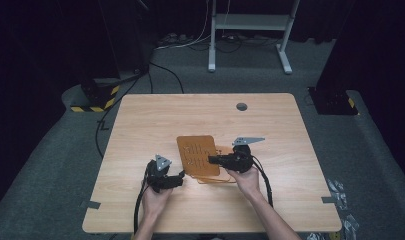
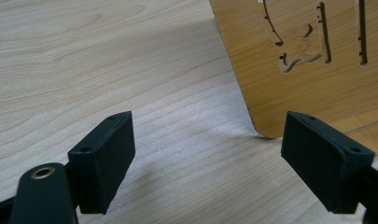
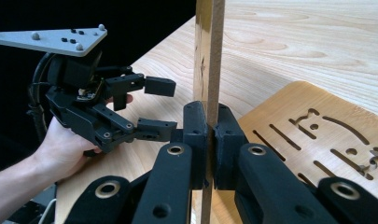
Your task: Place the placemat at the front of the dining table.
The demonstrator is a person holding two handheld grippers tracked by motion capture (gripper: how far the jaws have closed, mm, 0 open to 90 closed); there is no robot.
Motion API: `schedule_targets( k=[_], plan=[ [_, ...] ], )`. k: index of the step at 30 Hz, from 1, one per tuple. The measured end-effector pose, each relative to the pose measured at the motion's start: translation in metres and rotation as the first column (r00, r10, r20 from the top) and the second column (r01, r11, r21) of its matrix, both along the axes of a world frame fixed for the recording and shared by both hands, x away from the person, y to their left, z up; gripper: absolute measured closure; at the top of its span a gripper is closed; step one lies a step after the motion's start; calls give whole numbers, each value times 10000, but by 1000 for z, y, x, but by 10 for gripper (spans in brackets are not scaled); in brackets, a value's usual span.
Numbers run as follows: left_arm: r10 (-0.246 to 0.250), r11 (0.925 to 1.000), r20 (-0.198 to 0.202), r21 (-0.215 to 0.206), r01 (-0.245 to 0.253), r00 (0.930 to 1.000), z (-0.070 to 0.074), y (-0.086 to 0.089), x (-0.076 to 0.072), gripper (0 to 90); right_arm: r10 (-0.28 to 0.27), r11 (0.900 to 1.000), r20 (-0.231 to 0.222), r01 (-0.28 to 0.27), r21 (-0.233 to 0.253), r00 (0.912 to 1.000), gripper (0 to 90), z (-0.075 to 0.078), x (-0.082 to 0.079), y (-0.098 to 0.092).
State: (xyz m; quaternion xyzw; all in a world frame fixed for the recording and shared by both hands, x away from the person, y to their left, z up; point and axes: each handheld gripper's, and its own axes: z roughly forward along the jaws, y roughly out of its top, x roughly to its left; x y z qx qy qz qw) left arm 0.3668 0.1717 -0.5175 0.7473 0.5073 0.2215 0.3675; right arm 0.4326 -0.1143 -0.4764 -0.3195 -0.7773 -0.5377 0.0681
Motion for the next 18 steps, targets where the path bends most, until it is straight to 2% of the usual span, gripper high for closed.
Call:
schedule_targets(
  k=[5, 18],
  plan=[
    [-48, 10000, 58, 13, 48, 10000, 0, -1, 0, 178, 36, 10000, 12, -36, -22, 10000, 865, 0, 0, 0],
    [-41, 10000, -53, 42, 41, 10000, 1, 1, -1, 175, 30, 9999, 386, -25, -133, 9992, 868, 3, -4, 1]
  ],
)
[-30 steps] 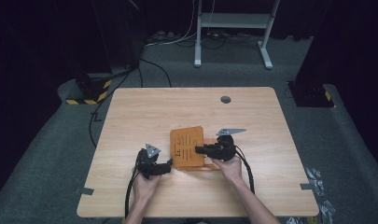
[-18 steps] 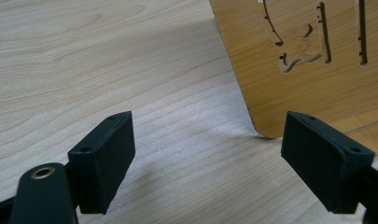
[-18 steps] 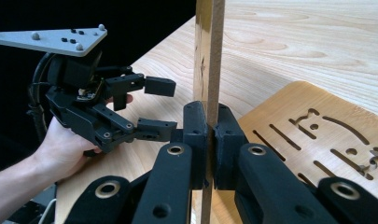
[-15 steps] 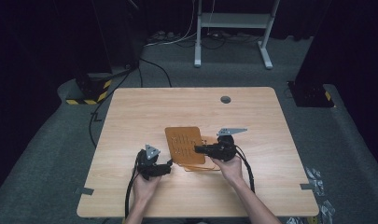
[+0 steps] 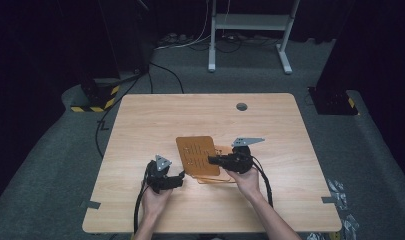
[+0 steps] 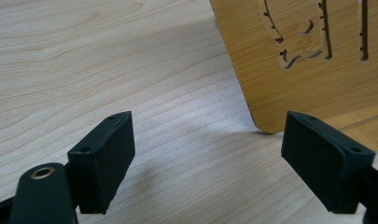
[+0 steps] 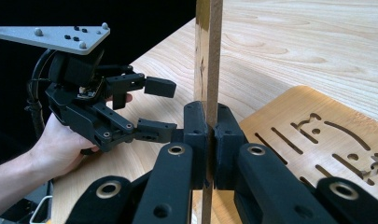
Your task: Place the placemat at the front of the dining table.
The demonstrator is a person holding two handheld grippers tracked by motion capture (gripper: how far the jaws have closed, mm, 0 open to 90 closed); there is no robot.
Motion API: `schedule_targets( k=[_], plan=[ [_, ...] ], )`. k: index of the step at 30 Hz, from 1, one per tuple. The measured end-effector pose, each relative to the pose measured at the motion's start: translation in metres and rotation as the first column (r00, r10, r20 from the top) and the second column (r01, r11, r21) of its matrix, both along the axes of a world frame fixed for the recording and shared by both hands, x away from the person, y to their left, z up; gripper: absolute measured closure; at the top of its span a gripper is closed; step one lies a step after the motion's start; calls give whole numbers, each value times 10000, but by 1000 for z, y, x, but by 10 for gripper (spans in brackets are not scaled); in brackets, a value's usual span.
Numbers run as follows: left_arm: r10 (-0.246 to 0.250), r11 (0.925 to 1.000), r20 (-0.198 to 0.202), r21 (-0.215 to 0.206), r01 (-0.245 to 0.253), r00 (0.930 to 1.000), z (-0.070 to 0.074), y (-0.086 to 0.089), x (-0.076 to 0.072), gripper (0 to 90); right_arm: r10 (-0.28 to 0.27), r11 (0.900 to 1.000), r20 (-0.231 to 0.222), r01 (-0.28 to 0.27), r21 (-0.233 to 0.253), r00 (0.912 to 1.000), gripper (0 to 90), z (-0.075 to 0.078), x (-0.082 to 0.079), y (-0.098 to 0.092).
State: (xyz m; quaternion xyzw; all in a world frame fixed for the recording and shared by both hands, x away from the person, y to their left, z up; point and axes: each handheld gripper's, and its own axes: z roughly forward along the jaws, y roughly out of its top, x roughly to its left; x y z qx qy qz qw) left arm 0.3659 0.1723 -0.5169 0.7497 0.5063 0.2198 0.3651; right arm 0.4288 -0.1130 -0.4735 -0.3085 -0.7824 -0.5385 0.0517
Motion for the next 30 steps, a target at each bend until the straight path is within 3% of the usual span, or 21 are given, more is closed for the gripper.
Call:
schedule_targets(
  k=[30],
  plan=[
    [491, 9979, -344, 444, -476, 9982, -10, 3, 8, 184, -431, 9990, 263, 427, 165, 9987, 869, 9, -1, -13]
  ],
)
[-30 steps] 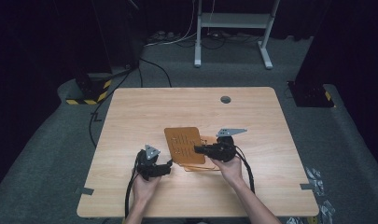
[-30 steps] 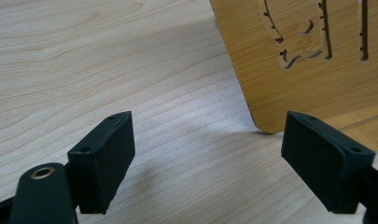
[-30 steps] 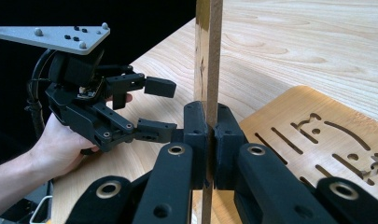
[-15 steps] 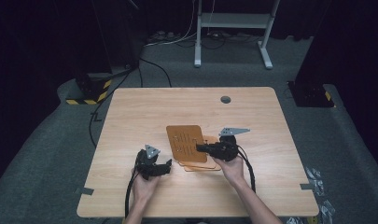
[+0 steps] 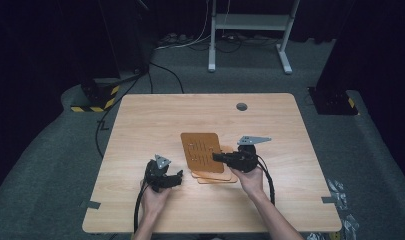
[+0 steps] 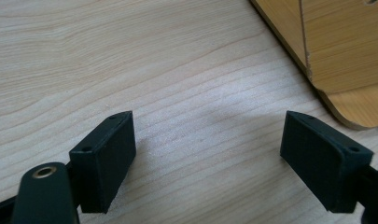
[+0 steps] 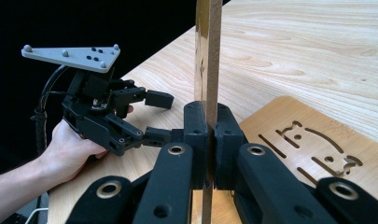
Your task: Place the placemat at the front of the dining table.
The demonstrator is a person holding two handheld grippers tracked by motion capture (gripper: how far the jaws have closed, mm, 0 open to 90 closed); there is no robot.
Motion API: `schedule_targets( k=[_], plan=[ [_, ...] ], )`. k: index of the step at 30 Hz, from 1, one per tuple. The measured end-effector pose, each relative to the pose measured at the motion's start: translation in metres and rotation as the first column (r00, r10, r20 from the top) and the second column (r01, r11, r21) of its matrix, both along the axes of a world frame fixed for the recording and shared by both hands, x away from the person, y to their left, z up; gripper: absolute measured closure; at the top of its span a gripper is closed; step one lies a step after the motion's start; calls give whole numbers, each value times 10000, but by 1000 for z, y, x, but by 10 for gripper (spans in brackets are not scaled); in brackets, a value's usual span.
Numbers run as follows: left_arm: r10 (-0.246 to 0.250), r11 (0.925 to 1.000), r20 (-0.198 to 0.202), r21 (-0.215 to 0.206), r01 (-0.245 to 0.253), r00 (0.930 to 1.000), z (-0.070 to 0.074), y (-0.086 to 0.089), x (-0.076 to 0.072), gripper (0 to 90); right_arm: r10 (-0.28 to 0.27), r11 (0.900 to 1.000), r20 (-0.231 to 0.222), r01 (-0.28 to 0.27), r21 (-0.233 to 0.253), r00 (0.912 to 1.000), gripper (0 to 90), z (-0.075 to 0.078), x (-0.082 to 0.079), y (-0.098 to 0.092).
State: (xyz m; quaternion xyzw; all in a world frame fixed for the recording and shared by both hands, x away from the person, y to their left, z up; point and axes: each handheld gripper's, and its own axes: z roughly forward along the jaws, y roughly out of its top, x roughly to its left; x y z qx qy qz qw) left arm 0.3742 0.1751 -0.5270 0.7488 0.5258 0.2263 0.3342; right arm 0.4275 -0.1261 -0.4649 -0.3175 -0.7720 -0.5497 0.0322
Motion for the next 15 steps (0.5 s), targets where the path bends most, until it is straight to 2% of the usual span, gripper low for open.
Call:
schedule_targets(
  k=[15],
  plan=[
    [57, 10000, 23, 81, -57, 10000, 0, 1, 1, 186, -83, 9999, 23, 83, 74, 10000, 869, 4, 0, -3]
  ],
)
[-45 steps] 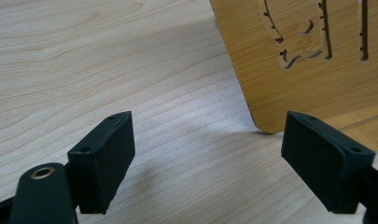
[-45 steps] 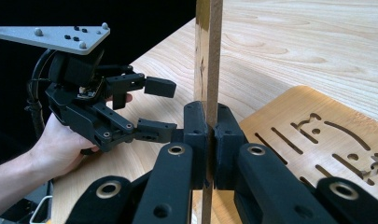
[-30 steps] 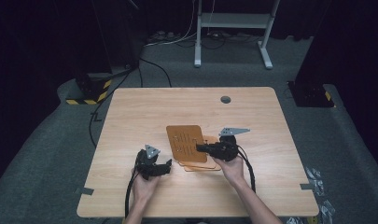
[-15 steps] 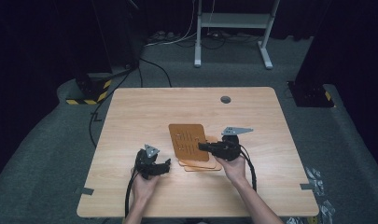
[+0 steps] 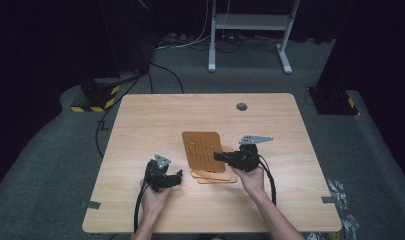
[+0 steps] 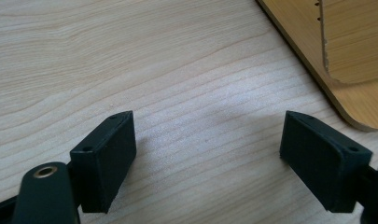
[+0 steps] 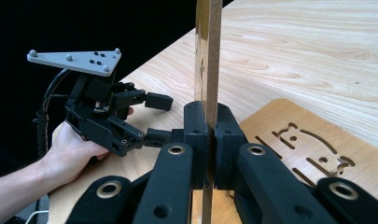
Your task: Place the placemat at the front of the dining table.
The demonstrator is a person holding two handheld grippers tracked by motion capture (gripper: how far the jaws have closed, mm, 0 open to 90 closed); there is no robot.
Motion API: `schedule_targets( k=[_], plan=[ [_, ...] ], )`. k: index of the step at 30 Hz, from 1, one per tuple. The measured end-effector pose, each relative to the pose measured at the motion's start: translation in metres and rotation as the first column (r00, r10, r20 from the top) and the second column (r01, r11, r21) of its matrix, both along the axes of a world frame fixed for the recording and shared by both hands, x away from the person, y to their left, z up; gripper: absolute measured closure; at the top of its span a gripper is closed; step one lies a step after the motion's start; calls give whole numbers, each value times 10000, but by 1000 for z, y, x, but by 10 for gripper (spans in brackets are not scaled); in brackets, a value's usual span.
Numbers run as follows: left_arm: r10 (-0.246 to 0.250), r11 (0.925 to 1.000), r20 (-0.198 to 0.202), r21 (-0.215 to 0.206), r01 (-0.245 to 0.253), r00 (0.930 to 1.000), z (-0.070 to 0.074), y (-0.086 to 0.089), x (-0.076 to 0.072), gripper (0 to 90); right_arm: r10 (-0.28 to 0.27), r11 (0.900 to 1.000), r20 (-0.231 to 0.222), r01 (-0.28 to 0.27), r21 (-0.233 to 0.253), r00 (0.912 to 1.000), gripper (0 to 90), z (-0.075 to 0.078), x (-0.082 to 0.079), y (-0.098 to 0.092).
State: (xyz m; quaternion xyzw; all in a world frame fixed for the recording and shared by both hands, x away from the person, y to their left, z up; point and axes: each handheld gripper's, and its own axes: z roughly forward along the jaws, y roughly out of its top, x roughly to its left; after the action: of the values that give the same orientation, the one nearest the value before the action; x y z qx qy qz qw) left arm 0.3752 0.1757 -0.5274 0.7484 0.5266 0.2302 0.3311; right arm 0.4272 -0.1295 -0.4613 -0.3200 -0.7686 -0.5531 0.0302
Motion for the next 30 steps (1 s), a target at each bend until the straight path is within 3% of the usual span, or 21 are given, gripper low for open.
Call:
schedule_targets(
  k=[16, 30],
  plan=[
    [116, 9999, -6, 6, -116, 9999, 0, 1, 0, 183, -96, 9999, 153, 94, 87, 9998, 870, 6, -1, -4],
    [131, 9999, 7, 4, -131, 9999, 0, 1, 1, 179, -407, 9991, 282, 403, 146, 9988, 870, 11, -1, -18]
  ],
)
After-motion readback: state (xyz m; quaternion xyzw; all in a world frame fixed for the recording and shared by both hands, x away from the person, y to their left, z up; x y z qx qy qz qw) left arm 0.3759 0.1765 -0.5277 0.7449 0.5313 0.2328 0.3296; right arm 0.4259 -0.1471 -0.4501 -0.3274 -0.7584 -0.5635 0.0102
